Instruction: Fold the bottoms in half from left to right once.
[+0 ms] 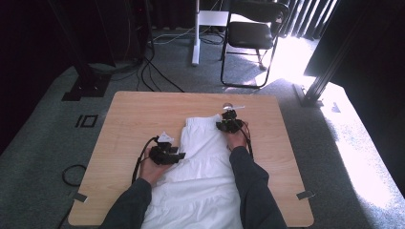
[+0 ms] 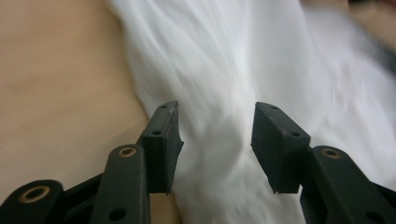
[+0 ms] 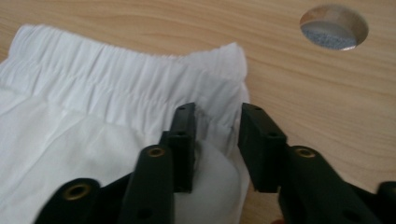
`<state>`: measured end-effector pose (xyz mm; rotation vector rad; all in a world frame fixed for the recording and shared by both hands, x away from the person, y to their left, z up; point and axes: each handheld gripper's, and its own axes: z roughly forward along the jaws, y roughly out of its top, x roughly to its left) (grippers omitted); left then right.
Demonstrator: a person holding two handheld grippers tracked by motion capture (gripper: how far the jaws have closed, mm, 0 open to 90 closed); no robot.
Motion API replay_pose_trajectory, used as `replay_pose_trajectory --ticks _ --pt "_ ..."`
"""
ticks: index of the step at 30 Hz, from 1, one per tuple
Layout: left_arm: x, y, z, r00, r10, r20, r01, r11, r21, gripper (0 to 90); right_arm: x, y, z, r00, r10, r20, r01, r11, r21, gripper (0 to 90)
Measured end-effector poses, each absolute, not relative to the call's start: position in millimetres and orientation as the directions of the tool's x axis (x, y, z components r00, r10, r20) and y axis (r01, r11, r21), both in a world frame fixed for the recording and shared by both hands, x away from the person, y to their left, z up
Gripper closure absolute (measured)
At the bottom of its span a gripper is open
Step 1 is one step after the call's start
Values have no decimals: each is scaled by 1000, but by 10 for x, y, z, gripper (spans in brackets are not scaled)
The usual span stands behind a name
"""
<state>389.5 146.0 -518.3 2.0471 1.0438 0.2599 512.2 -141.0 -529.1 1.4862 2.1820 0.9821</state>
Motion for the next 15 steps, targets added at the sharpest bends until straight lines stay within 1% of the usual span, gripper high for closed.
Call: replay_pose_trajectory --ticks 2,7,10,12,13,15 --pt "4020 1463 -5087 625 759 -183 583 -298 756 511 5117 -1412 -5320 -403 909 110 693 224 685 698" --pt "4380 1329 -4976 606 783 -140 589 -324 740 483 5121 -1438 -5371 -389 909 153 716 194 671 712" --pt "4588 1198 -5086 581 805 -118 614 -338 714 459 5129 -1447 -5408 -380 908 176 724 173 668 725" --pt "4627 1171 -5131 574 811 -111 620 -342 706 454 5125 -1449 -5416 -375 908 186 725 162 670 731" --pt "4707 1107 -5255 559 821 -113 642 -342 686 455 5119 -1448 -5418 -376 908 183 723 165 671 731" --pt "4728 1079 -5309 549 828 -111 648 -339 682 471 5108 -1455 -5425 -382 906 181 722 171 670 731"
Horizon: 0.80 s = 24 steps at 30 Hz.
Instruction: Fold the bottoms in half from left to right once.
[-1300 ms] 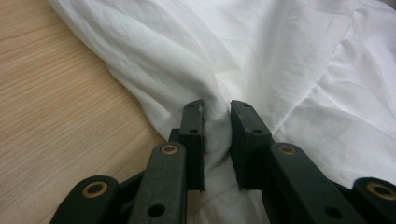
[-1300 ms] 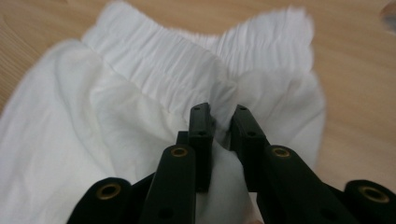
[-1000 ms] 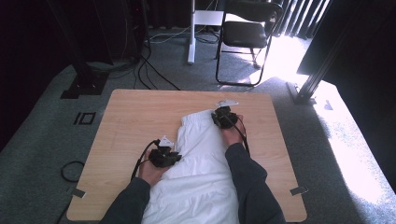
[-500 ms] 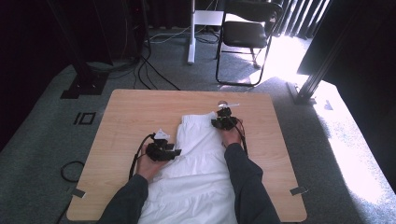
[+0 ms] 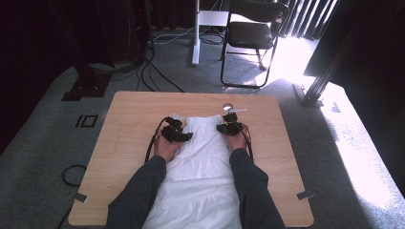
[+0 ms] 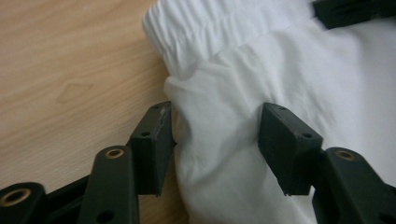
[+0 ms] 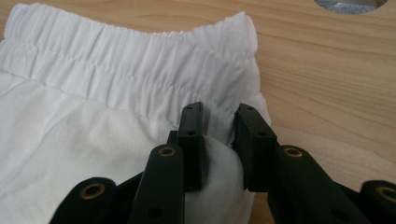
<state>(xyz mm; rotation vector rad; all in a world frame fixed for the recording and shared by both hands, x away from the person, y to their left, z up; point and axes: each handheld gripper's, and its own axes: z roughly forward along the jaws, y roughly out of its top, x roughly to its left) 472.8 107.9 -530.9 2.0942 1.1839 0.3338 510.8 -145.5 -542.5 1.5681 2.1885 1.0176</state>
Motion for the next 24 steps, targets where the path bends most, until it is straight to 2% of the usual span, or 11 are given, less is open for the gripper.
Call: replay_pose_trajectory --ticks 6,8,13,24 --pt "4701 1037 -5416 536 839 -100 658 -341 671 704 5021 -1442 -5449 -398 907 139 703 204 681 731" --pt "4668 1038 -5419 550 830 -93 648 -354 674 748 4972 -1422 -5448 -409 905 113 694 228 683 731" --pt "4529 1100 -5436 570 814 -116 643 -354 679 769 4816 -1427 -5454 -437 896 84 676 265 688 732" --pt "4114 1194 -5478 594 794 -129 621 -351 701 774 4404 -1474 -5472 -485 866 123 671 278 688 734"
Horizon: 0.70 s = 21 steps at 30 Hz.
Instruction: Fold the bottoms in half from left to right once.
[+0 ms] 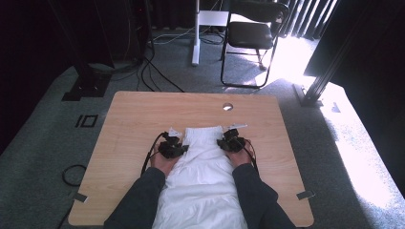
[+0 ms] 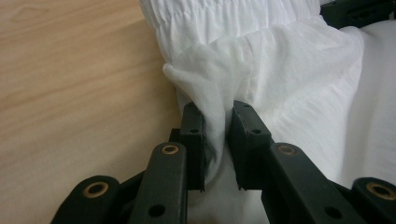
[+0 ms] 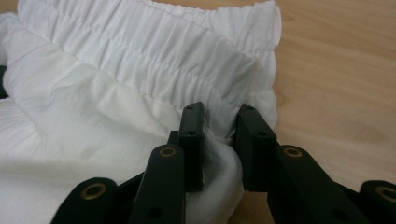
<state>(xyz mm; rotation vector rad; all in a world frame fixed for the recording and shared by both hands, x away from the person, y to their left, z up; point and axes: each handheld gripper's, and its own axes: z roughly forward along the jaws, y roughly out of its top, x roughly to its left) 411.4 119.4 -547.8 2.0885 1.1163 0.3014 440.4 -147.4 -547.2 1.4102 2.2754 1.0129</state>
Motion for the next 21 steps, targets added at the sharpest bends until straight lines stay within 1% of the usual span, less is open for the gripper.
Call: replay_pose_trajectory --ticks 3,4,7,11,13,14,15,19,21 --pt "4025 1206 -5486 603 788 -123 610 -356 707 773 4324 -1490 -5469 -496 857 138 674 281 683 736" --pt "4018 1211 -5488 604 787 -124 610 -356 708 773 4296 -1507 -5457 -512 849 126 648 287 706 737" --pt "4027 1206 -5482 604 787 -125 613 -359 704 774 4294 -1510 -5401 -504 859 93 610 277 743 737" --pt "4032 1206 -5480 607 785 -121 611 -365 702 773 4330 -1427 -5269 -501 865 -26 526 329 784 750" --pt "4032 1206 -5480 607 785 -121 611 -365 702 773 4374 -1406 -5248 -507 861 -37 523 342 781 750" --pt "4033 1208 -5481 607 785 -124 612 -362 703 773 4374 -1406 -5248 -507 861 -37 523 342 781 722" --pt "4033 1209 -5481 607 785 -124 612 -362 703 773 4487 -1398 -5279 -501 865 -9 559 332 760 694" --pt "4035 1210 -5482 605 786 -128 615 -358 703 773 4527 -1423 -5340 -496 867 42 585 297 755 665" --pt "4036 1209 -5481 604 786 -130 616 -357 703 773 4524 -1429 -5343 -494 868 51 587 290 756 652"
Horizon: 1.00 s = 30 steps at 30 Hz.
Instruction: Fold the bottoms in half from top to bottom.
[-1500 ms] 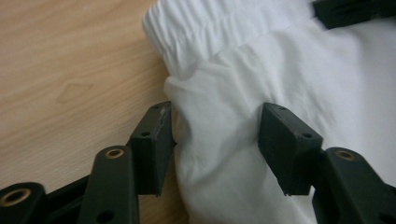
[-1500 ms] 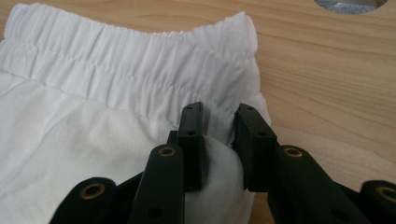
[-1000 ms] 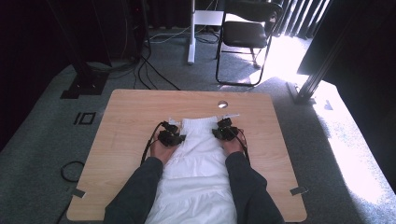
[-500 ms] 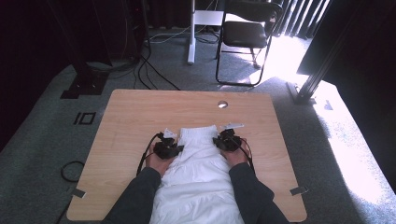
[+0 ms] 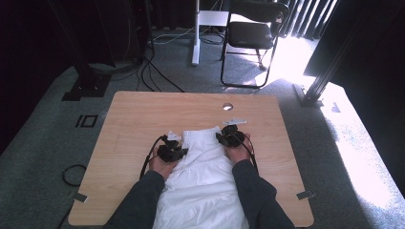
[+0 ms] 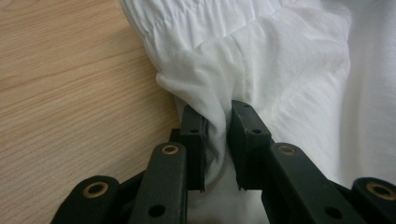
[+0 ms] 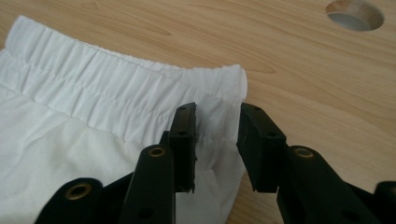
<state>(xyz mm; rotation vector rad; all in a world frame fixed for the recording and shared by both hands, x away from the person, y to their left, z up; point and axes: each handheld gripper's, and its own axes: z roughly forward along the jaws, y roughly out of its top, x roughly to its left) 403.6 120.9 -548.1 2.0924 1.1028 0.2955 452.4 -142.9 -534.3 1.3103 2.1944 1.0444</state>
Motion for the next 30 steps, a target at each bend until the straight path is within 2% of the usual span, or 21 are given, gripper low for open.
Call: replay_pose_trajectory --ticks 2,6,11,16,18,21,22,25,27,30 --pt "4040 1209 -5480 605 786 -129 615 -359 701 773 4508 -1449 -5325 -484 873 67 583 264 768 560" --pt "4045 1207 -5479 605 786 -131 617 -358 701 772 4469 -1494 -5277 -492 863 117 571 218 792 500" --pt "4056 1209 -5479 604 786 -132 618 -357 700 772 4446 -1545 -5269 -523 844 120 569 241 786 434" --pt "4060 1202 -5479 602 787 -131 619 -357 700 771 4485 -1581 -5360 -536 831 149 611 260 747 259" --pt "4062 1202 -5479 601 788 -135 620 -353 701 771 4523 -1573 -5429 -534 834 142 630 279 725 226" --pt "4063 1202 -5480 603 787 -134 618 -355 701 771 4558 -1547 -5504 -544 828 135 631 298 716 272" --pt "4065 1201 -5480 605 786 -132 617 -357 701 770 4551 -1513 -5519 -545 832 104 626 322 710 296" --pt "4098 1213 -5463 606 778 -166 638 -351 685 746 4535 -1458 -5502 -549 832 87 622 337 707 442" --pt "4153 1227 -5428 598 779 -188 662 -348 664 628 4524 -1413 -5485 -557 829 50 614 371 696 524" --pt "4232 1242 -5386 591 771 -236 670 -307 676 487 4525 -1391 -5466 -561 825 59 624 375 686 626"
